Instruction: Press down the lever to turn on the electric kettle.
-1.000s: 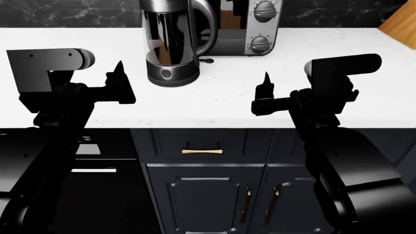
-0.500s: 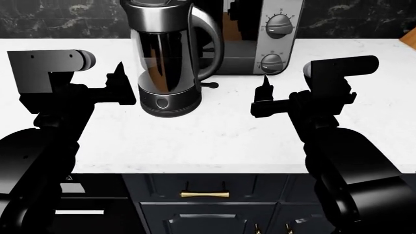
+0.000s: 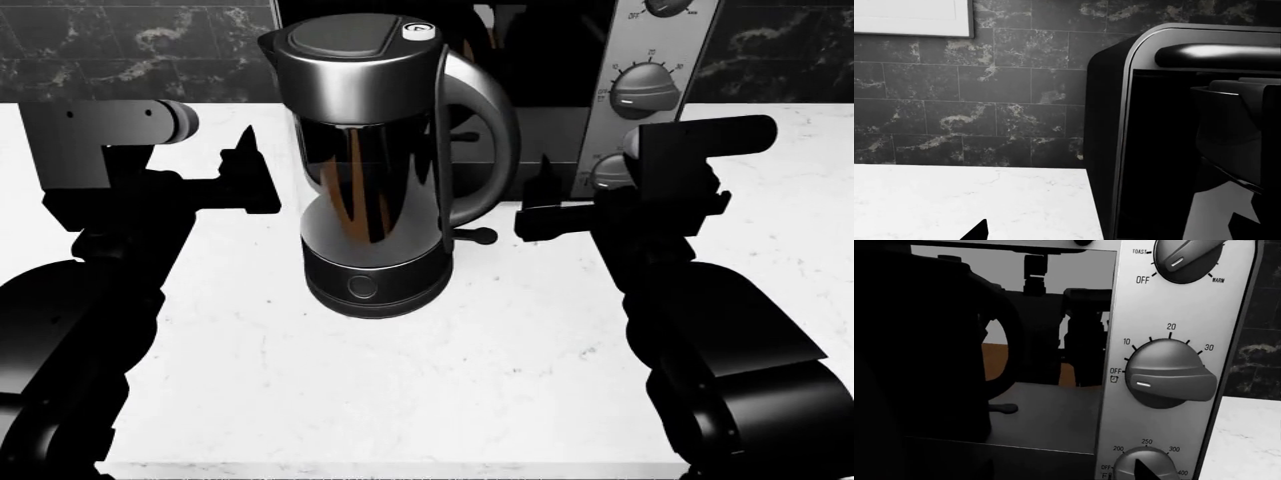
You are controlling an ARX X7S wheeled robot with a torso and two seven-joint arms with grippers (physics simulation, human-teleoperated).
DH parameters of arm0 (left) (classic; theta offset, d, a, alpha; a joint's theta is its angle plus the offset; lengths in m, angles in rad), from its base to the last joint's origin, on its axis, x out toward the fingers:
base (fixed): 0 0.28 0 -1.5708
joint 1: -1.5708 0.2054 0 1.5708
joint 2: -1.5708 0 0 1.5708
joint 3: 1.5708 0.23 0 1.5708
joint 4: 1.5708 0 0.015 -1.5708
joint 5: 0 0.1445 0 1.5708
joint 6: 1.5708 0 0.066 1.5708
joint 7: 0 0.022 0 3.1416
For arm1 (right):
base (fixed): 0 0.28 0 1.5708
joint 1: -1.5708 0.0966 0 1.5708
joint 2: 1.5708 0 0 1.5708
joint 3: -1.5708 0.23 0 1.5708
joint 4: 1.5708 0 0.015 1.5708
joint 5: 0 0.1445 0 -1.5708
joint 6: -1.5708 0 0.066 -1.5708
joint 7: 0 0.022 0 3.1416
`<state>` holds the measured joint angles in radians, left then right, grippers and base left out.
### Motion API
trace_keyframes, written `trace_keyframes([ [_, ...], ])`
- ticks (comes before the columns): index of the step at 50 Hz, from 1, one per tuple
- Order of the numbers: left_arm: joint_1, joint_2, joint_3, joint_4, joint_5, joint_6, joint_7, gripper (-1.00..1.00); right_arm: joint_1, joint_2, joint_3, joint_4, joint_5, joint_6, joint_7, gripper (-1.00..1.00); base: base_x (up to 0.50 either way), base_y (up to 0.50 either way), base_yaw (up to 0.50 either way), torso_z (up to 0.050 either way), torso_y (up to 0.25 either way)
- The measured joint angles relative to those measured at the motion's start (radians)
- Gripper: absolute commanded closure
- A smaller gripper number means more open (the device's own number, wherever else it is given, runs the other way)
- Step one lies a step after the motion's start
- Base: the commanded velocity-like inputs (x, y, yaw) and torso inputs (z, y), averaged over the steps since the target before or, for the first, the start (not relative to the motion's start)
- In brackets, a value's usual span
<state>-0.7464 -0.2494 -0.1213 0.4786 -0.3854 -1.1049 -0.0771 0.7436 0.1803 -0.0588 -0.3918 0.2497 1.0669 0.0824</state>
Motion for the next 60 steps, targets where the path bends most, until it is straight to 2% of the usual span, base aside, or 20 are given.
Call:
trace_keyframes([
  [9, 0.0, -0.002, 0.001, 0.0, -0.005, 0.0, -0.003, -1.0, 0.002, -0.001, 0.005, 0.005, 0.001, -0.001, 0.013, -1.0, 0.0, 0.0, 0.0, 0.0, 0.0],
  [10, 0.0, -0.002, 0.001, 0.0, -0.006, 0.0, -0.004, -1.0, 0.002, -0.001, 0.005, 0.005, 0.001, -0.001, 0.014, 1.0, 0.0, 0.0, 0.0, 0.0, 0.0],
  [34, 0.004, -0.005, 0.0, 0.005, -0.02, -0.001, -0.014, -1.0, 0.005, 0.007, 0.003, -0.002, 0.016, 0.01, 0.026, 1.0, 0.0, 0.0, 0.0, 0.0, 0.0],
  [60, 0.008, -0.011, -0.004, 0.02, -0.039, -0.011, -0.024, -1.0, -0.01, 0.036, -0.024, -0.057, 0.084, 0.068, -0.028, 1.0, 0.0, 0.0, 0.0, 0.0, 0.0],
])
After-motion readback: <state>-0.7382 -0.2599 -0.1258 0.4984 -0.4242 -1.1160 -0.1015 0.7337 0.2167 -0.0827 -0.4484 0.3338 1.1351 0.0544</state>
